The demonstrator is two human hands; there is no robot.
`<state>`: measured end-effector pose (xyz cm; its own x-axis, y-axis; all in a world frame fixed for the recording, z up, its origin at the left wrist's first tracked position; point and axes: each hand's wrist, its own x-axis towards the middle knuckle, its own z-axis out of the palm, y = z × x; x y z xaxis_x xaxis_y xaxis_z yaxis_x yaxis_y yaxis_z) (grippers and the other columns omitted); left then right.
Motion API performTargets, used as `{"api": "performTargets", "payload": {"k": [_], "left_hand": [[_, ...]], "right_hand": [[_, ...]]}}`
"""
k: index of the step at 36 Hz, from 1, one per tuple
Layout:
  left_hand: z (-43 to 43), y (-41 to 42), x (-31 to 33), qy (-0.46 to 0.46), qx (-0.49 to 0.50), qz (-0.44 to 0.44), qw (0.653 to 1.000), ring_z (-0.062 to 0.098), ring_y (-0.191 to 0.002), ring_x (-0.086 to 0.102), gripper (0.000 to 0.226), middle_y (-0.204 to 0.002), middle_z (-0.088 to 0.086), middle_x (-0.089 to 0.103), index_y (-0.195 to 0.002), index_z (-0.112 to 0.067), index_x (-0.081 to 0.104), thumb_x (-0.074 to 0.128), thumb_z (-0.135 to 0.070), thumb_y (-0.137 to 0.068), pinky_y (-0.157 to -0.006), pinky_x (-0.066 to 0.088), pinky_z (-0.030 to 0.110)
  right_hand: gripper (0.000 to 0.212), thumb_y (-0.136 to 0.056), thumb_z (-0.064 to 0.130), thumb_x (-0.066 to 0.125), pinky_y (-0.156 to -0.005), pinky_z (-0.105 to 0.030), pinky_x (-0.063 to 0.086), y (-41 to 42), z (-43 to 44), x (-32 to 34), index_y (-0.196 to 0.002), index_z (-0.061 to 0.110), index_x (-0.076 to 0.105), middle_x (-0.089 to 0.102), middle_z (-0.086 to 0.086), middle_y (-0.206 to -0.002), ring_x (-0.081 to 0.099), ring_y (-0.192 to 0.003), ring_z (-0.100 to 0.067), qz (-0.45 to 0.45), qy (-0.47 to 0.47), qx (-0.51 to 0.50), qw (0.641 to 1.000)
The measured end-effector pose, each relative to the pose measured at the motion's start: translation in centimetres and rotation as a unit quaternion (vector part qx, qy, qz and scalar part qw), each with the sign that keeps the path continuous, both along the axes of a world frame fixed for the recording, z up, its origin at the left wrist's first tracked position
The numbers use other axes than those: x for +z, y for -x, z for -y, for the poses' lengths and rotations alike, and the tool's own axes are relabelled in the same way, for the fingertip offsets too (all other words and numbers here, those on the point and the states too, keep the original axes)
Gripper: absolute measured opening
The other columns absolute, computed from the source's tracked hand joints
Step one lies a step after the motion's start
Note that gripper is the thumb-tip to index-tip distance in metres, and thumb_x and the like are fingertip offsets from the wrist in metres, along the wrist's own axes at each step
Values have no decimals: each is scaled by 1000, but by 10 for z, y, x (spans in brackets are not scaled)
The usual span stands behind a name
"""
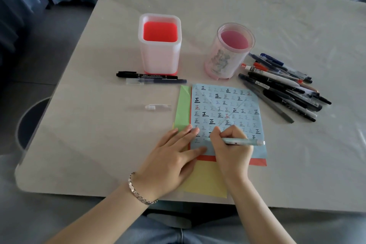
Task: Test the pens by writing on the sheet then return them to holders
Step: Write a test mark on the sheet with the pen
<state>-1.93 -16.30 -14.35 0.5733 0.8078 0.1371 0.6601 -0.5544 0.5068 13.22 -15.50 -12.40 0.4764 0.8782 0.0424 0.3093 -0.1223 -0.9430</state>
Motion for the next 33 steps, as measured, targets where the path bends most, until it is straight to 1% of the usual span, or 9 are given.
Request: {"api": "performTargets", "payload": {"k": [6, 10, 12, 16, 19, 22, 28, 30, 33], "left_hand": [[0, -1, 1, 0, -1, -6, 1000, 20, -131, 37, 34, -137, 9, 49, -114, -27, 65, 44, -28, -87, -108, 24, 35], [0, -1, 2, -6, 1, -12, 1000, 21, -130, 40, 35, -136, 9, 50, -113, -27, 66, 44, -28, -86, -107, 25, 35], [0, -1, 3, -8, 2, -10, 1000, 21, -129, 41, 35, -135, 9, 51, -112, -27, 66, 44, -27, -85, -107, 26, 35], [0, -1, 3, -12, 2, -8, 1000, 22, -128, 43, 34, -135, 10, 51, -112, -26, 66, 45, -27, -85, -106, 27, 36], [0, -1, 3, -13, 2, -11, 1000, 23, -128, 43, 35, -135, 10, 51, -112, -26, 66, 45, -27, -85, -106, 27, 37], [0, -1, 4, -13, 2, -14, 1000, 23, -129, 42, 35, -135, 10, 51, -113, -26, 66, 44, -27, -85, -106, 27, 37], [0, -1, 3, -15, -2, -14, 1000, 22, -130, 39, 36, -135, 11, 51, -114, -26, 65, 44, -27, -85, -108, 24, 35], [0, 0, 3, -17, -1, -13, 1000, 21, -130, 38, 35, -135, 11, 51, -113, -25, 65, 44, -27, -85, -108, 24, 35], [-1, 0, 3, -16, -3, -10, 1000, 20, -130, 37, 35, -135, 11, 50, -113, -25, 65, 44, -27, -85, -109, 22, 34]], "right_hand": [[39, -79, 0, 65, -43, -9, 30, 2, 1, 4, -51, 6, 40, 36, 5, -43, 37, -40, -3, 0, 5, 9, 1000], [43, -79, 1, 66, -42, -8, 30, 3, 1, 5, -48, 12, 38, 40, 9, -37, 38, -39, -2, 0, 16, 16, 1000], [44, -78, 0, 65, -42, -9, 29, 3, 1, 4, -48, 13, 37, 36, 8, -37, 38, -39, -2, 8, 9, 6, 1000], [44, -78, -3, 64, -42, -9, 28, 3, 0, 2, -47, 11, 36, 33, 4, -41, 35, -39, -3, 32, -6, -20, 999], [42, -77, -4, 64, -42, -8, 29, 2, 0, 2, -48, 10, 37, 34, 4, -41, 36, -39, -2, 29, -7, -12, 999], [45, -76, -4, 65, -43, -7, 30, 3, 0, 3, -46, 13, 36, 35, 9, -38, 38, -39, -1, 25, -4, -13, 1000], [45, -73, -8, 64, -43, -9, 29, 2, 0, 1, -46, 12, 35, 36, 7, -37, 36, -40, -4, 31, -2, -14, 999], [44, -75, -5, 65, -44, -9, 30, 1, 0, 1, -48, 14, 37, 42, 10, -39, 38, -40, -3, 11, -2, -19, 1000], [34, -79, 8, 68, -46, -10, 33, -2, 0, 6, -56, 15, 45, 48, 11, -44, 43, -44, -2, -36, 2, -9, 999]]}}
